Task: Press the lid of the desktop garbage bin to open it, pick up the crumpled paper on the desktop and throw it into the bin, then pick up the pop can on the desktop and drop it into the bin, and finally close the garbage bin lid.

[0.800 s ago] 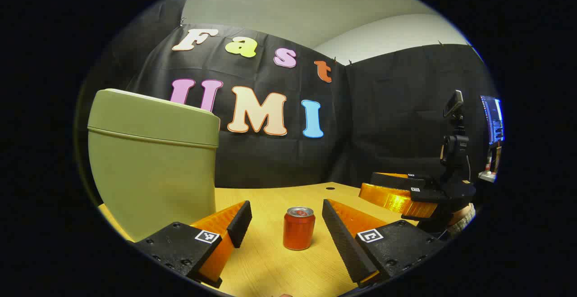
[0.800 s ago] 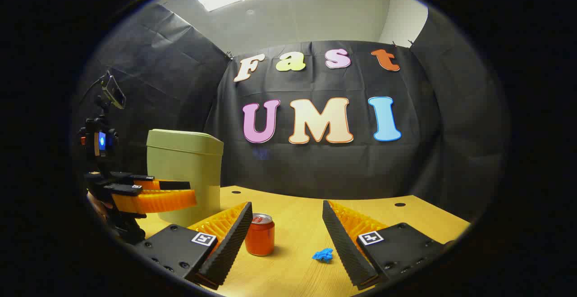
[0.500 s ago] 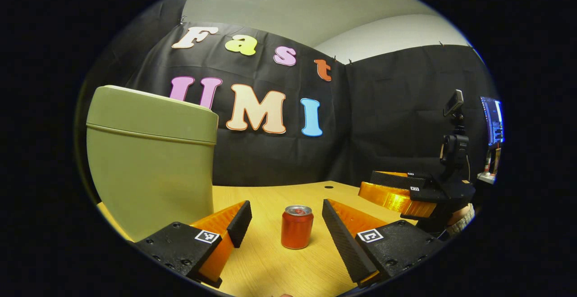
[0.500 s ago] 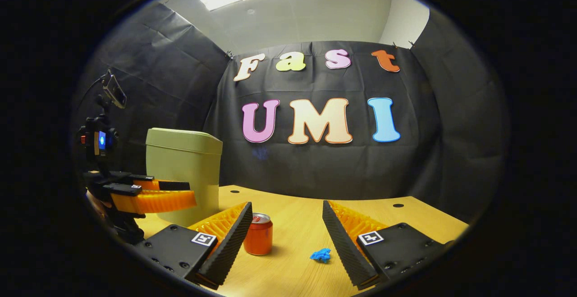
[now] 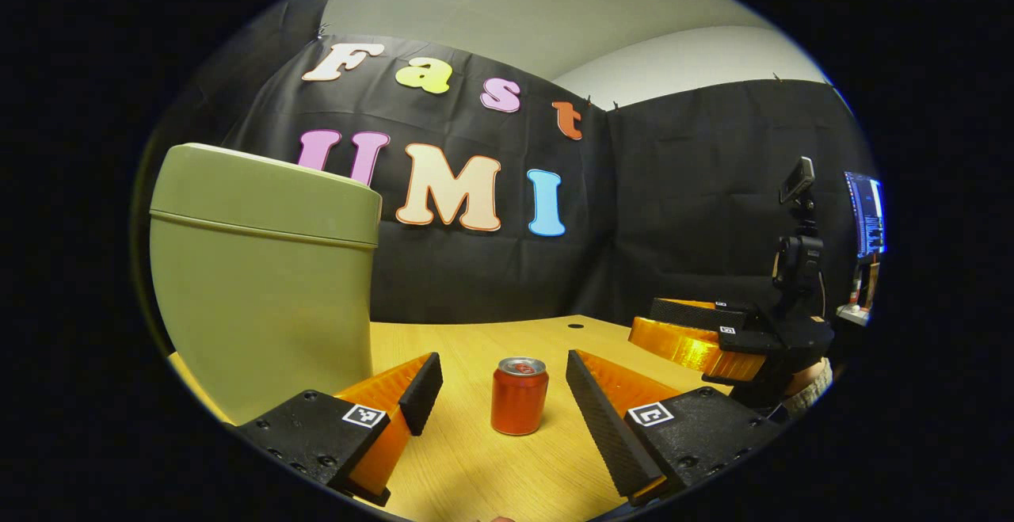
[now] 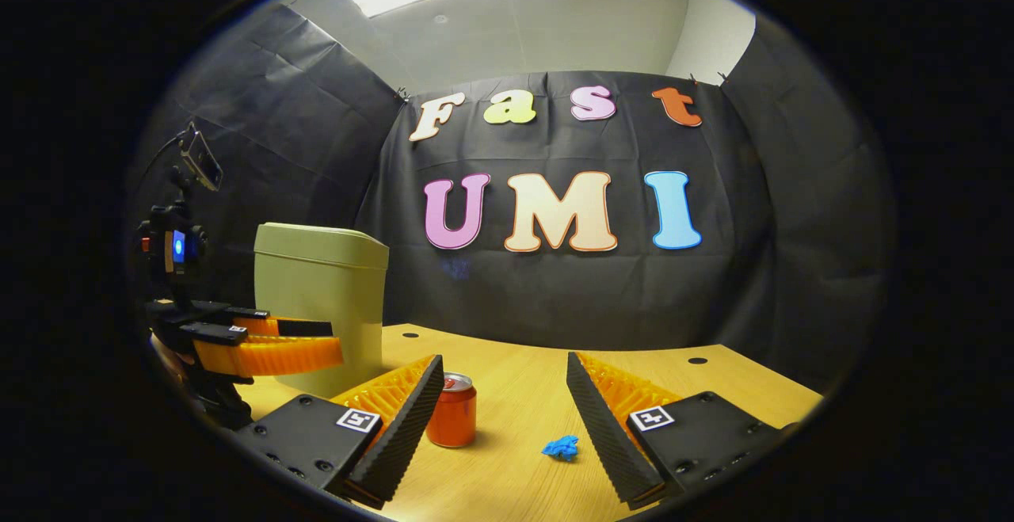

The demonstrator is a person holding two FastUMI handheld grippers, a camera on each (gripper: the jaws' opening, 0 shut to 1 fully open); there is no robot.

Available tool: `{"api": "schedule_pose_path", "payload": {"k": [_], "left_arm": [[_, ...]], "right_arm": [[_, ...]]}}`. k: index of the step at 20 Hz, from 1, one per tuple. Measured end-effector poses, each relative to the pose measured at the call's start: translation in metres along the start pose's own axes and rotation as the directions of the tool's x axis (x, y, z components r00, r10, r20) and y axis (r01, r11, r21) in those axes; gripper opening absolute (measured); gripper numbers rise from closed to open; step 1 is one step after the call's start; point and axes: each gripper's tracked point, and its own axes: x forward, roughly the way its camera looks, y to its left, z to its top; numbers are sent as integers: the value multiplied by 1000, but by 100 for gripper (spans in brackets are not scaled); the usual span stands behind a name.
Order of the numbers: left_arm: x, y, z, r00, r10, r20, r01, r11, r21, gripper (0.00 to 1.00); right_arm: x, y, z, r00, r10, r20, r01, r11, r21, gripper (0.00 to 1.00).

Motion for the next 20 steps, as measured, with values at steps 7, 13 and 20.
{"api": "schedule_pose_path", "payload": {"k": [7,13,20], "left_arm": [[0,-6,-3,1000,-13,-5,13,1000,-10,95],[1,-9,-2,1000,-23,-2,23,1000,-2,95],[6,2,-22,997,8,-82,-8,1000,-6,48]], "right_arm": [[-1,2,0,1000,2,-1,-2,1000,-10,98],[0,1,0,1000,2,-2,-2,1000,-6,98],[1,0,0,1000,-1,5,1,1000,-18,98]]}}
